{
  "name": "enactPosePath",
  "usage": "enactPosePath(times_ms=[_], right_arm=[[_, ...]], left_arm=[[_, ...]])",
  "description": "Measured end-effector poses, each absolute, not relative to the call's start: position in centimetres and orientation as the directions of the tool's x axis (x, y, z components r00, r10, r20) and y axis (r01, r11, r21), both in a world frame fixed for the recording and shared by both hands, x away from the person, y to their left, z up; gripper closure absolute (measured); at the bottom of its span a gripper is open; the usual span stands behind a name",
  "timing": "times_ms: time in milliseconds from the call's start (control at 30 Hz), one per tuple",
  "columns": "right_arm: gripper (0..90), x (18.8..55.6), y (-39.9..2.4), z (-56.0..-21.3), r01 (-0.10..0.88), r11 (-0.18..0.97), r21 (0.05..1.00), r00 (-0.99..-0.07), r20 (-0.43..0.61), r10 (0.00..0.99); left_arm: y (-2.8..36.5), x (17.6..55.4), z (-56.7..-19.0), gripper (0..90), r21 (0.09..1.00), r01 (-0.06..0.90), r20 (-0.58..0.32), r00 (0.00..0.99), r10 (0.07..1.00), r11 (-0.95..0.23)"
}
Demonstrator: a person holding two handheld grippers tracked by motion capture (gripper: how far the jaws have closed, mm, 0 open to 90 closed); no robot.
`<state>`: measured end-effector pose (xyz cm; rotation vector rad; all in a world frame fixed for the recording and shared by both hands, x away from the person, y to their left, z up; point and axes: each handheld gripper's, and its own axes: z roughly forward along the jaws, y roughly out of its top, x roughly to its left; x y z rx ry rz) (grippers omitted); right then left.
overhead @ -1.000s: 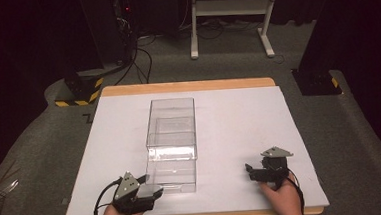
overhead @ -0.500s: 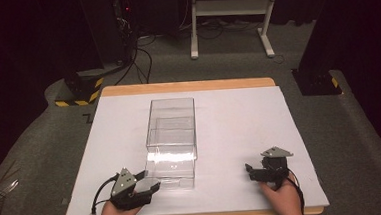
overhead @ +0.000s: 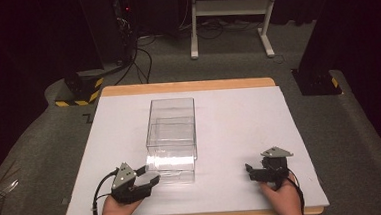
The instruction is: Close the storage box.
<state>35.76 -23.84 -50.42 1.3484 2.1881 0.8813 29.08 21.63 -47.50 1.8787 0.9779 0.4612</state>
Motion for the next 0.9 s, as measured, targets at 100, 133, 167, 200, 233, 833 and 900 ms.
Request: enactPosePath(times_ms=[100,133,167,200,233,833,900], right_arm=[[10.9,35.8,-23.8,-50.4,0.63,0.328,0.704,-0.441,-0.024,0.897],[11.0,35.8,-23.8,-50.4,0.63,0.328,0.704,-0.441,-0.024,0.897],[10.9,35.7,-23.8,-50.4,0.63,0.327,0.704,-0.44,-0.023,0.898],[11.0,35.7,-23.8,-50.4,0.63,0.327,0.704,-0.44,-0.023,0.898],[11.0,35.8,-23.8,-50.4,0.63,0.327,0.704,-0.44,-0.023,0.898],[11.1,35.8,-23.8,-50.4,0.63,0.327,0.704,-0.441,-0.023,0.897],[11.1,35.7,-23.8,-50.4,0.63,0.328,0.704,-0.441,-0.024,0.897]], left_arm=[[21.6,29.3,-47.5,44.9,0.869,0.432,-0.081,0.606,0.791,-0.242],[21.6,29.5,-47.4,45.3,0.87,0.432,-0.086,0.604,0.792,-0.235],[21.5,29.6,-47.4,46.0,0.87,0.434,-0.085,0.601,0.795,-0.235],[21.5,29.7,-47.4,46.6,0.87,0.431,-0.079,0.601,0.795,-0.239],[21.4,29.8,-47.3,46.8,0.871,0.429,-0.077,0.6,0.796,-0.24],[21.5,30.6,-47.0,58.2,0.877,0.411,-0.037,0.573,0.819,-0.248],[21.5,31.0,-47.0,60.3,0.877,0.412,-0.034,0.567,0.823,-0.247]])
